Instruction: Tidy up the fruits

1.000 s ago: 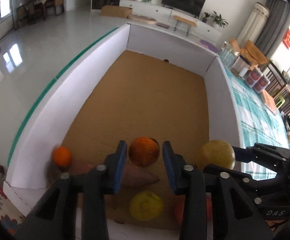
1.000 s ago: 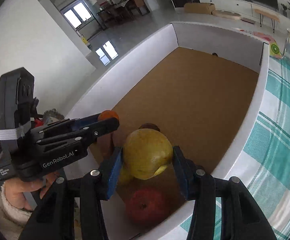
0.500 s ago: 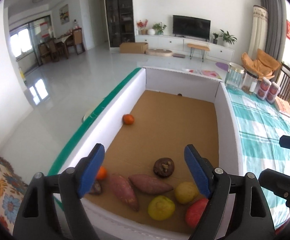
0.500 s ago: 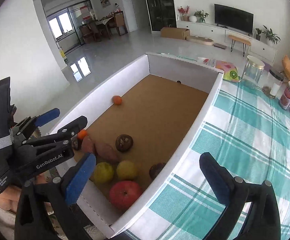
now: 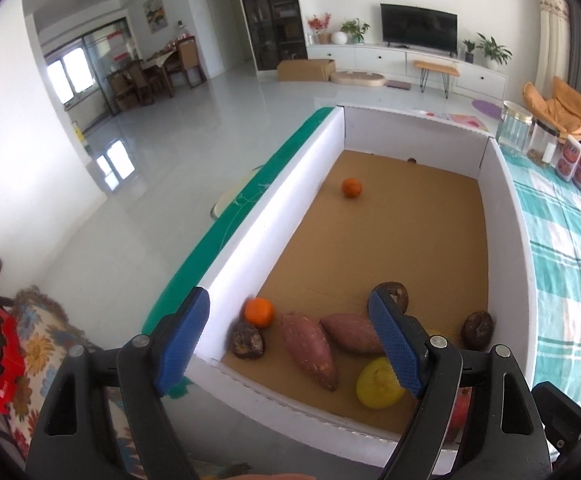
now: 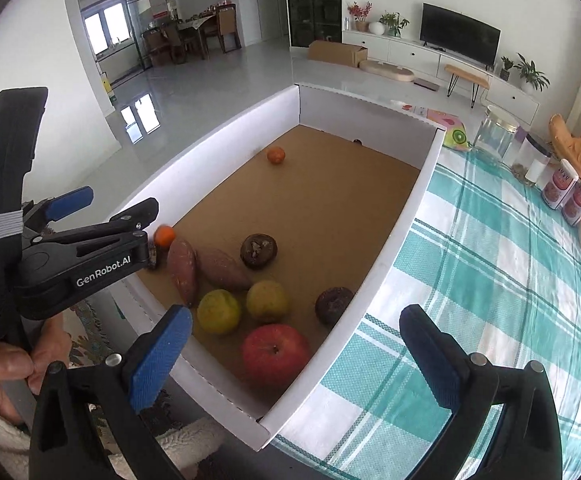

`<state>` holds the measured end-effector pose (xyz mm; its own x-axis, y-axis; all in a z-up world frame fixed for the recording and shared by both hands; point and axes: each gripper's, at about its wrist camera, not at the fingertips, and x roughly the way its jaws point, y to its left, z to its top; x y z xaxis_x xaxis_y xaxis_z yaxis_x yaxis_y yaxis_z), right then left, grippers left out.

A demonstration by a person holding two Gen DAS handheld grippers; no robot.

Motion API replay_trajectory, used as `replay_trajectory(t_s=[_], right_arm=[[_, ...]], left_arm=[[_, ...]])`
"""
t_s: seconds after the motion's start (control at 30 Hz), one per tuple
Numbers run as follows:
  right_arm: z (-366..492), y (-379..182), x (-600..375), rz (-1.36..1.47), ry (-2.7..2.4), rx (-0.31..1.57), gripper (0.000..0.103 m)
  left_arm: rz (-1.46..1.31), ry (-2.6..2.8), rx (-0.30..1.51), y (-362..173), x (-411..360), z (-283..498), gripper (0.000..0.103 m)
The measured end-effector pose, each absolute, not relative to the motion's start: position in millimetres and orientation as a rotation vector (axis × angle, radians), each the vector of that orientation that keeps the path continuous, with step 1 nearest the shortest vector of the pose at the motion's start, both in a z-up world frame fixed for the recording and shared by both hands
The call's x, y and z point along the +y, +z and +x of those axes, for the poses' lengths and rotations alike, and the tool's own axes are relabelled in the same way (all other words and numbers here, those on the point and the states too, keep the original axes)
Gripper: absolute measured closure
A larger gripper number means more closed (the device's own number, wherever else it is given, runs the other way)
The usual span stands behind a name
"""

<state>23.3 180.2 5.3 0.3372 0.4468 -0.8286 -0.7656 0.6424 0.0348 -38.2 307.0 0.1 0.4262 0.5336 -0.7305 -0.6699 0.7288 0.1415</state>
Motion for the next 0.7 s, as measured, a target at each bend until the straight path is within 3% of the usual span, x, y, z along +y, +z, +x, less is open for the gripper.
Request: replay_trajectory(t_s=[0.7], right_arm=[[19.0, 5.8, 192.4, -0.384, 0.804, 0.941, 0.000]], left_arm=[[-0.220, 0.678, 0.815, -0.3, 306.3, -48.3, 0.019]])
